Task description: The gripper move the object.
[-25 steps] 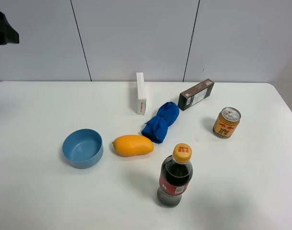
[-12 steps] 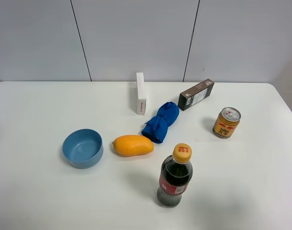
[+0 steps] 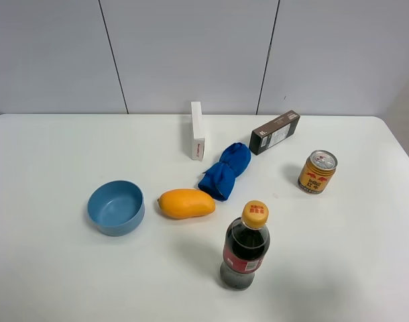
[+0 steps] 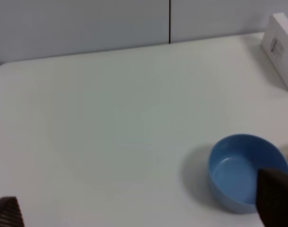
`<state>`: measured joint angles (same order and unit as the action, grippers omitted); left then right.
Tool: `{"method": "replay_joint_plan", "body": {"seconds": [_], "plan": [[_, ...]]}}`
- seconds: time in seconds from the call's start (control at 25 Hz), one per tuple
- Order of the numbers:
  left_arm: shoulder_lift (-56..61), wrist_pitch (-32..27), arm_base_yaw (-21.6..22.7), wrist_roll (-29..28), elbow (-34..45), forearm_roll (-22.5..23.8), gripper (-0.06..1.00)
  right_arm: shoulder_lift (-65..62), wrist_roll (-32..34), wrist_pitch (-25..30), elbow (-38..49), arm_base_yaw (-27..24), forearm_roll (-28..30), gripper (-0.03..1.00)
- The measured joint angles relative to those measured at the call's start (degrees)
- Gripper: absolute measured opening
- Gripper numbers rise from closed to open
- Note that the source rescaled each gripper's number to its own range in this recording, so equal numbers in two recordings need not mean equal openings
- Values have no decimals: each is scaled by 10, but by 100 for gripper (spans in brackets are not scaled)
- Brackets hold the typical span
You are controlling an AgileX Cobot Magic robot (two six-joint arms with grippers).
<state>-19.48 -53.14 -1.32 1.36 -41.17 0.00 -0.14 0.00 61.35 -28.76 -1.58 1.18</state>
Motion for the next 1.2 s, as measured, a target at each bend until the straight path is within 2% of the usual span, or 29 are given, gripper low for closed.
{"method": "replay_joint_plan", "body": {"seconds": [0.56,0.76,1.2], "plan": [[138,-54,0,0,106,-6,100,0,0,0,0,0,0,100],[166,-85,0,0,109,-6,100,0,0,0,0,0,0,100],[193,-76,4,0,121,-4,100,0,0,0,0,0,0,100]]}}
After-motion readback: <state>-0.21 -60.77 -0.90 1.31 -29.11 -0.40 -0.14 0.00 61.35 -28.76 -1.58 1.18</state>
